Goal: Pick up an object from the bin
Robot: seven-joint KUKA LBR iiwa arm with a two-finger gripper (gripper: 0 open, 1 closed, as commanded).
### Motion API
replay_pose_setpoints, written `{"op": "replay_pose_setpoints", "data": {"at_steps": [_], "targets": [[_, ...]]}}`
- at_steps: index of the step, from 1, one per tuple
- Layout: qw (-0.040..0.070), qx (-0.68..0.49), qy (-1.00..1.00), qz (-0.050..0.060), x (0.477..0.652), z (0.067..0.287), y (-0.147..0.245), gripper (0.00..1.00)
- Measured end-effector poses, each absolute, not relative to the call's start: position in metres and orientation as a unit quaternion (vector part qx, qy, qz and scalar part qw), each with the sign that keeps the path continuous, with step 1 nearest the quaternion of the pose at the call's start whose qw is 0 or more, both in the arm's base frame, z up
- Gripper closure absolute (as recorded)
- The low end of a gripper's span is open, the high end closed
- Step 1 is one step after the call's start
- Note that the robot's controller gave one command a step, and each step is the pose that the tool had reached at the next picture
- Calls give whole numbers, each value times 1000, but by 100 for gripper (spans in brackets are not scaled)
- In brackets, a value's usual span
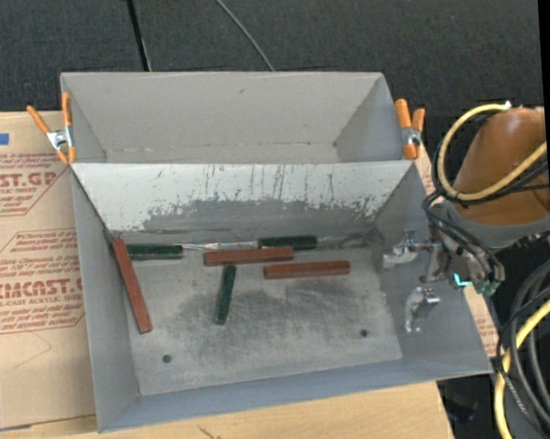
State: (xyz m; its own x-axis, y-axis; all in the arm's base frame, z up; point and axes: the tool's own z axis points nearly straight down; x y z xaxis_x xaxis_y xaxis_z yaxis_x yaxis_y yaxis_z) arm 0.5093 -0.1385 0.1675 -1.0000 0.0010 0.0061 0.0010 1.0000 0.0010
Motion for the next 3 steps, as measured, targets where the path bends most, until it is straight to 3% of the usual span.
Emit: {"op": "replay_pose_setpoints", "data": {"at_steps": [1,2,3], "targets": [[-1,0,-1000,0,511,171,-138,0],[-5,-6,-1000,1,543,125,-136,0],[-1,26,-1000,0,584,87,-126,0]]}}
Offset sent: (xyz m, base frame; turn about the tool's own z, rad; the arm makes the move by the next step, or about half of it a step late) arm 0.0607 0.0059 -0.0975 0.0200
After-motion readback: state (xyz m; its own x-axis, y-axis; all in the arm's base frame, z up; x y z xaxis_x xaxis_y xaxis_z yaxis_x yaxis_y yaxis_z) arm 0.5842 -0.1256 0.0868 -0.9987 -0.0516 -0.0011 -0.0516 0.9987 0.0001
